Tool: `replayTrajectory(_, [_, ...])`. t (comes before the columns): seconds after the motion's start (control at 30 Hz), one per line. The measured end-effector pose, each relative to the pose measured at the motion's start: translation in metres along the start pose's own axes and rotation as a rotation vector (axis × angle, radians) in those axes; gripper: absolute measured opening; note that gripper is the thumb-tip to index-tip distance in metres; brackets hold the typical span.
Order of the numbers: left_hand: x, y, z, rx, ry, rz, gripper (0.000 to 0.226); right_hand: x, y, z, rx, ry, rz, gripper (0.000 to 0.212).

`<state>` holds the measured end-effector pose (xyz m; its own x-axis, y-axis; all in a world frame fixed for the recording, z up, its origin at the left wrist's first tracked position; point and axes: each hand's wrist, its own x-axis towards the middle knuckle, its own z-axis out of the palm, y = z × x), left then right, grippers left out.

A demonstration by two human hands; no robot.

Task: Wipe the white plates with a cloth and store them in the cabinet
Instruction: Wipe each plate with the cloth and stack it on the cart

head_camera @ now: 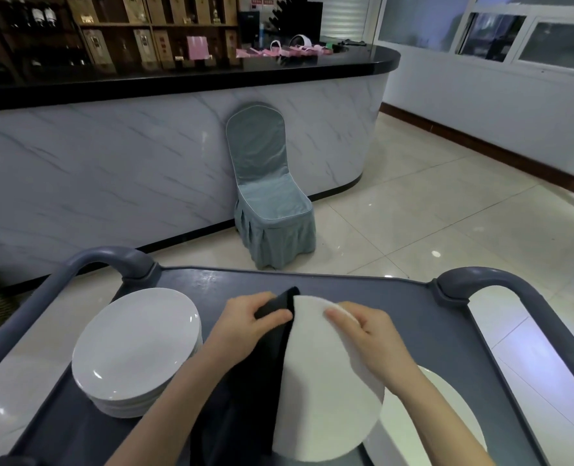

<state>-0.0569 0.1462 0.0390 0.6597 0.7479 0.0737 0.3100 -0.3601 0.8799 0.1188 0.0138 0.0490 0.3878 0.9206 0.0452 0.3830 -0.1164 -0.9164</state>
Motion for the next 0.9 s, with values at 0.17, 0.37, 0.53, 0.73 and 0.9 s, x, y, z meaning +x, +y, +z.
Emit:
replayTrajectory(0.17, [-0.005,-0.002,0.013,-0.042,0.021,-0.013,0.031,0.008,-0.002,-0.009,-0.067,-0.034,-0.036,0.030])
replayTrajectory(0.37, [-0.015,-0.021,0.016,-0.125,0.257,-0.160,0.033,-0.006,0.014,-0.001,0.142,0.207,0.134,0.032])
replayTrajectory(0.53, [0.008,-0.010,0.001,0.009,-0.133,-0.008,0.034,0.003,0.003,-0.001,-0.079,-0.046,0.003,0.039])
replayTrajectory(0.73, [-0.003,-0.018,0.013,-0.186,0.195,-0.092,0.023,0.005,-0.002,-0.009,0.041,0.178,0.015,0.030])
replayTrajectory(0.9, [-0.020,-0.016,0.057,-0.699,0.699,-0.551,0.023,-0.005,0.003,0.043,0.623,0.755,0.318,0.041])
